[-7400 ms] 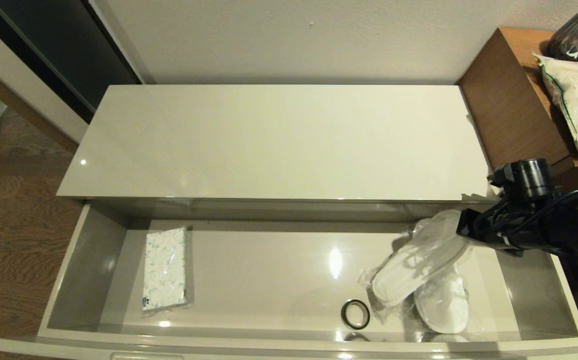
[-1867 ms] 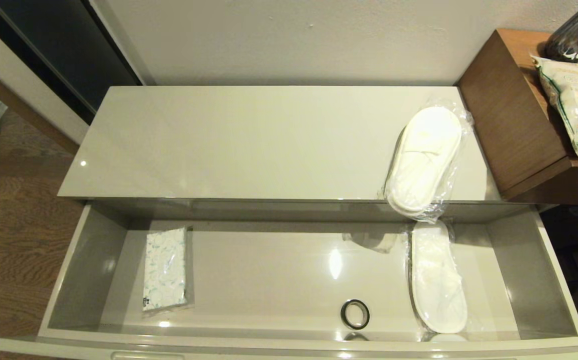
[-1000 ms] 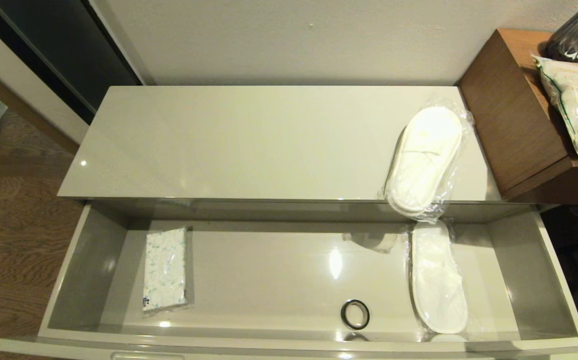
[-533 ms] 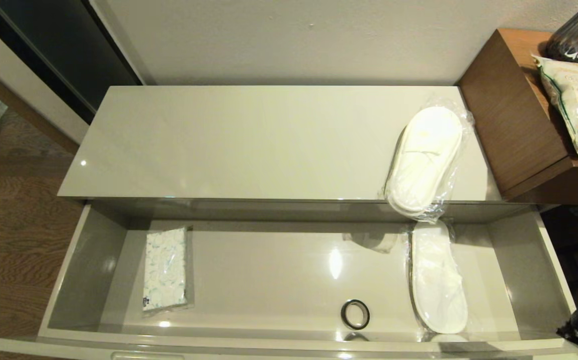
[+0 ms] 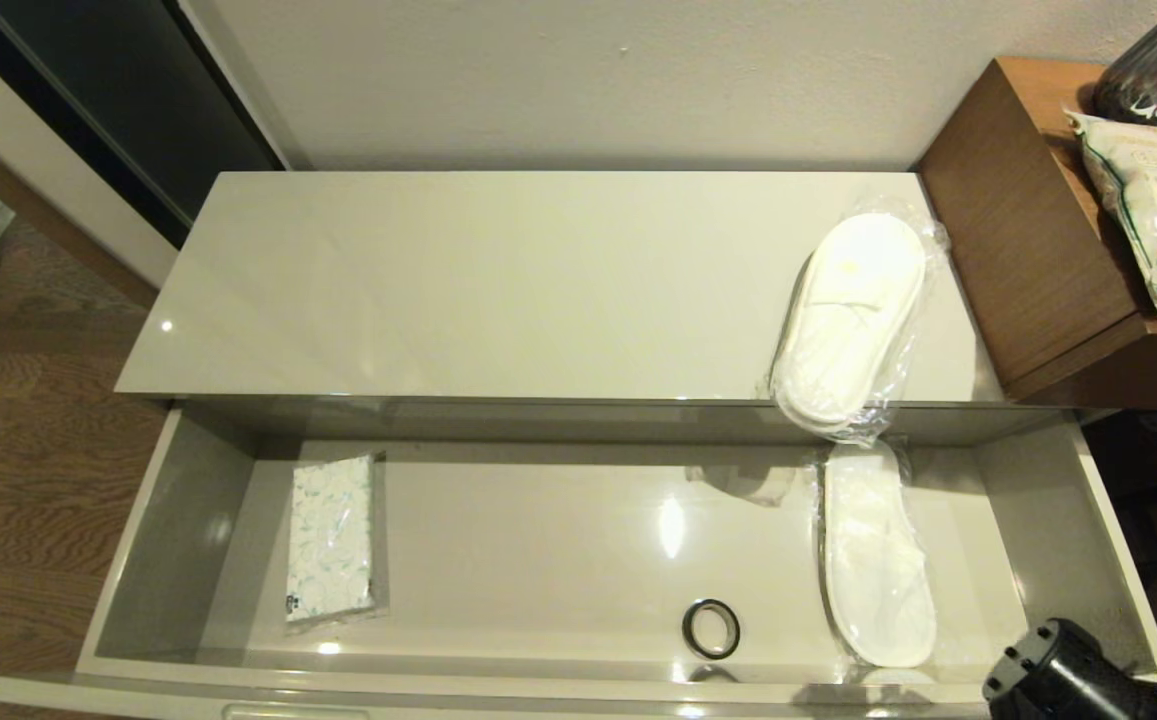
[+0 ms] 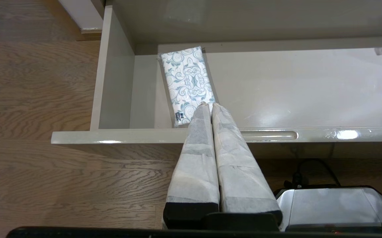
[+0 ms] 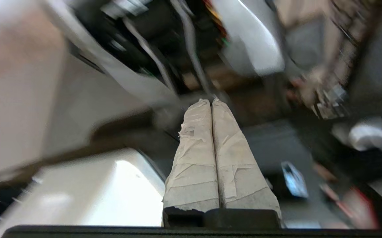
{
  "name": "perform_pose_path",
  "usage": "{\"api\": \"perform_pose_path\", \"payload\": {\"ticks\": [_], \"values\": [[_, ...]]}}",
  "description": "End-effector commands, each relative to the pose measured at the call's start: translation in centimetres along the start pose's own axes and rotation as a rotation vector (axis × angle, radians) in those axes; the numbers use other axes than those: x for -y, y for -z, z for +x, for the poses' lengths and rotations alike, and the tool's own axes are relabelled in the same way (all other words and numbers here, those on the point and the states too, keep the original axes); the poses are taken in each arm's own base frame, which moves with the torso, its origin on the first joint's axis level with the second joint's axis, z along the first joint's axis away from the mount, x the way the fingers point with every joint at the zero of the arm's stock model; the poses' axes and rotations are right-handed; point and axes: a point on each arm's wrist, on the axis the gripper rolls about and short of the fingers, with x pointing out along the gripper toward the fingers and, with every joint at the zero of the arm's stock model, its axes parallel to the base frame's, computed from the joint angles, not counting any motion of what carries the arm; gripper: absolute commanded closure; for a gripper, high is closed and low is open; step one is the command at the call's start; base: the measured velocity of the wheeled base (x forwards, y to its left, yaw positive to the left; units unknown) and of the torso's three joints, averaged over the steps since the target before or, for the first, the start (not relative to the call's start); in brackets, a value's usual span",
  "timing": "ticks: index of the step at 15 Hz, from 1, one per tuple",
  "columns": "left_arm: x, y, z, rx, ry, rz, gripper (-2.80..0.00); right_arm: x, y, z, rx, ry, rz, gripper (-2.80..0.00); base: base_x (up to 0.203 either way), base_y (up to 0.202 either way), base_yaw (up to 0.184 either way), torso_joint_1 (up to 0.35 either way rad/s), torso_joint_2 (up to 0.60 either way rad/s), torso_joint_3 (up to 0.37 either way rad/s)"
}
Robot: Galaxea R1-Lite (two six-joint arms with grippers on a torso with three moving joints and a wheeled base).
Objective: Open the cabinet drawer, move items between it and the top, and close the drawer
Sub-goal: Close the drawer
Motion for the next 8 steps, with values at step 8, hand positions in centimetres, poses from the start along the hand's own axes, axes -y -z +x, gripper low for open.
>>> {"api": "perform_pose_path", "payload": {"ticks": [8], "values": [[0.0,0.0,0.0,-0.001,-0.001,0.001,0.00,-1.9,-1.6,1.2,0.148,-0.027,0.011,0.00,0.000,0.000,0.000,0.000,0.00,0.000]]}}
